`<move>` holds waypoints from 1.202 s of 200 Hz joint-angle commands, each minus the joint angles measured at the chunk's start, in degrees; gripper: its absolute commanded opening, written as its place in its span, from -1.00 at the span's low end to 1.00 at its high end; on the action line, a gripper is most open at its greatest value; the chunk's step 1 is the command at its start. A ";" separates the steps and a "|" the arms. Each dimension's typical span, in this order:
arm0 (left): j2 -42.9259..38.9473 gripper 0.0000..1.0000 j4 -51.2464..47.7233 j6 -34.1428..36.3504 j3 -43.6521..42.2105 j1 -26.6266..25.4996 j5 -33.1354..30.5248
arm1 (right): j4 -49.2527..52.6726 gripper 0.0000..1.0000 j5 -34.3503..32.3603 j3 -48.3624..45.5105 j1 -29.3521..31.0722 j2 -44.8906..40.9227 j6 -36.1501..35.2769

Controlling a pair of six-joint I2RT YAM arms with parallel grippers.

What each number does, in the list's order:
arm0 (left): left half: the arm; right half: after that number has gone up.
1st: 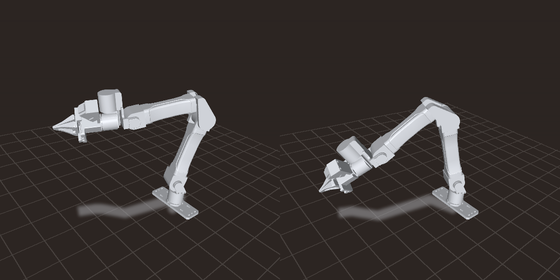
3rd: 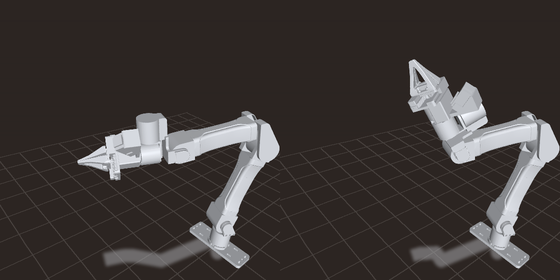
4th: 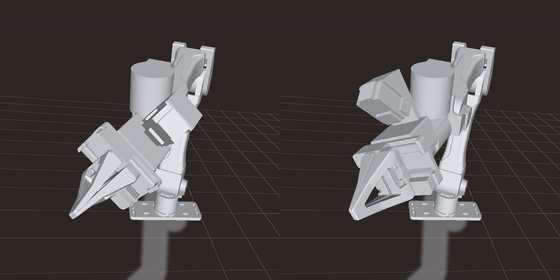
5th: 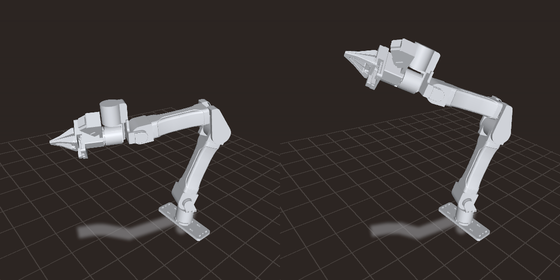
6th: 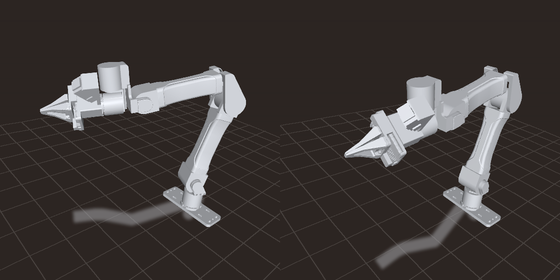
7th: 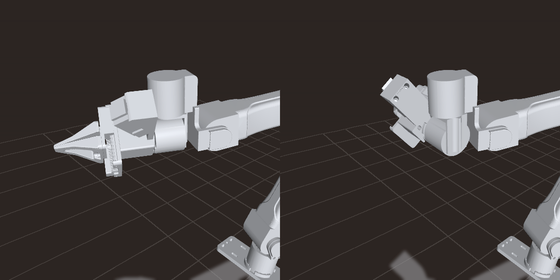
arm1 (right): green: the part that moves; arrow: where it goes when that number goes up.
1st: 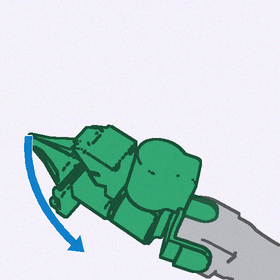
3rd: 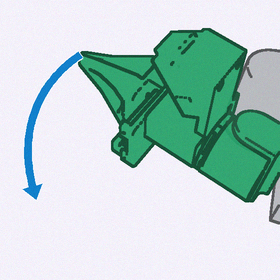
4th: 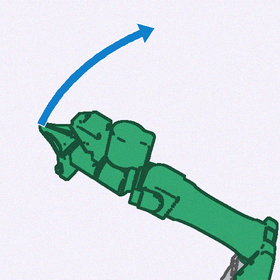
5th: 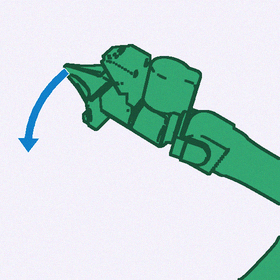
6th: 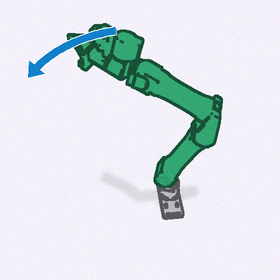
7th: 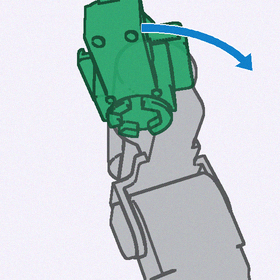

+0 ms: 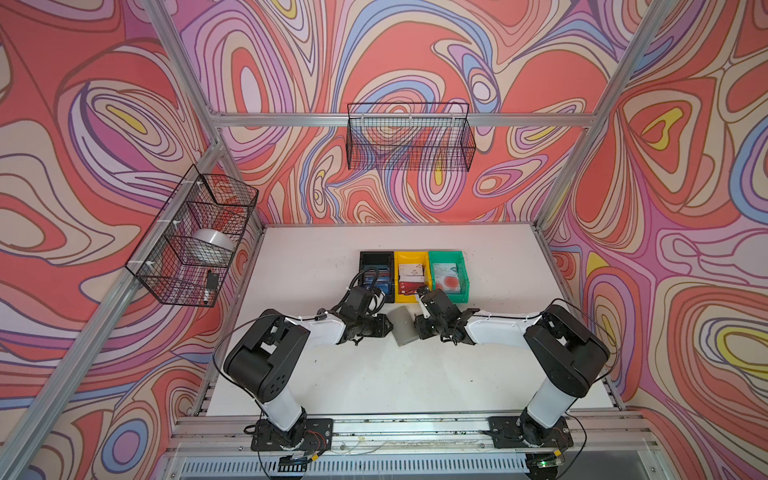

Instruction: Take the credit cards out of the card holder

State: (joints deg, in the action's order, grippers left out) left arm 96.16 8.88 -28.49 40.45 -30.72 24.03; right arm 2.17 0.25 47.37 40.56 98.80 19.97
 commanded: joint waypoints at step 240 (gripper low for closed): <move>1.82 -0.61 -6.32 1.48 -2.72 -0.31 -1.70 | -5.69 -0.42 18.69 5.16 2.77 -0.81 -1.94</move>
State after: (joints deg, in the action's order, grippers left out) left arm 96.73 10.33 -28.21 40.29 -30.28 23.49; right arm 2.92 9.23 48.97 40.25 98.80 19.07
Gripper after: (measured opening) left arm 0.201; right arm 0.288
